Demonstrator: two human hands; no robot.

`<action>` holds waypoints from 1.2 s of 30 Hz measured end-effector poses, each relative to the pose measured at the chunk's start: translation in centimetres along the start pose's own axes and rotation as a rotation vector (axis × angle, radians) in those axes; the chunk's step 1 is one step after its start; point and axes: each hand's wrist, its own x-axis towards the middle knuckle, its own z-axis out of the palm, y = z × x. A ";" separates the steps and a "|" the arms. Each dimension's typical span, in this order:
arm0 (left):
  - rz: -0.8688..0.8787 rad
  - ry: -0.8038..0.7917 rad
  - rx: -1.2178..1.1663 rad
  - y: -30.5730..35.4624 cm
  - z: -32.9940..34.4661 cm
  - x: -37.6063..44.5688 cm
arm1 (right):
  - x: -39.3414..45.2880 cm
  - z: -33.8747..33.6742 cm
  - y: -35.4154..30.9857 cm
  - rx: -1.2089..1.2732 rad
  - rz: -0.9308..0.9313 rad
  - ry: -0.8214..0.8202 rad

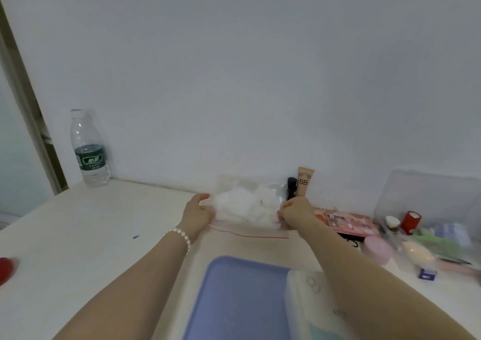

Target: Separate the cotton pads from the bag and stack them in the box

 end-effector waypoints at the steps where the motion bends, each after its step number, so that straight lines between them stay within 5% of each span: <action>1: 0.035 0.014 0.071 -0.5 0.2 0.3 | 0.1 0.5 0.2 -0.057 0.002 -0.033; 5: 0.140 -0.001 0.276 -2.0 -0.1 0.7 | 0.8 1.9 0.9 -0.190 -0.004 -0.109; 8: 0.269 0.015 0.494 -2.1 -0.3 0.0 | 0.2 2.2 0.6 -0.429 -0.043 0.050; 12: 0.548 -0.008 0.935 -0.3 1.3 -0.8 | -2.0 1.9 -0.1 -0.732 -0.432 0.231; 14: 0.571 -0.125 1.118 0.1 2.6 -0.9 | -2.3 2.6 -0.3 -0.909 -0.613 0.090; 16: 0.489 -0.243 1.207 0.2 3.7 -0.8 | -2.0 3.4 0.0 -1.002 -0.547 -0.128; 20: 0.359 -0.357 1.199 -0.5 4.6 -0.4 | -1.1 3.8 1.0 -1.002 -0.325 -0.328; 27: 0.299 -0.412 1.244 -0.3 4.3 -0.3 | -1.5 2.9 0.6 -0.937 -0.272 -0.419; 32: 0.503 -0.209 1.317 1.3 4.4 -4.0 | -4.7 -2.9 0.1 -0.715 -0.326 -0.309; 36: 0.536 -0.325 1.058 3.6 4.5 -9.5 | -8.6 -9.0 1.7 -0.707 -0.273 -0.228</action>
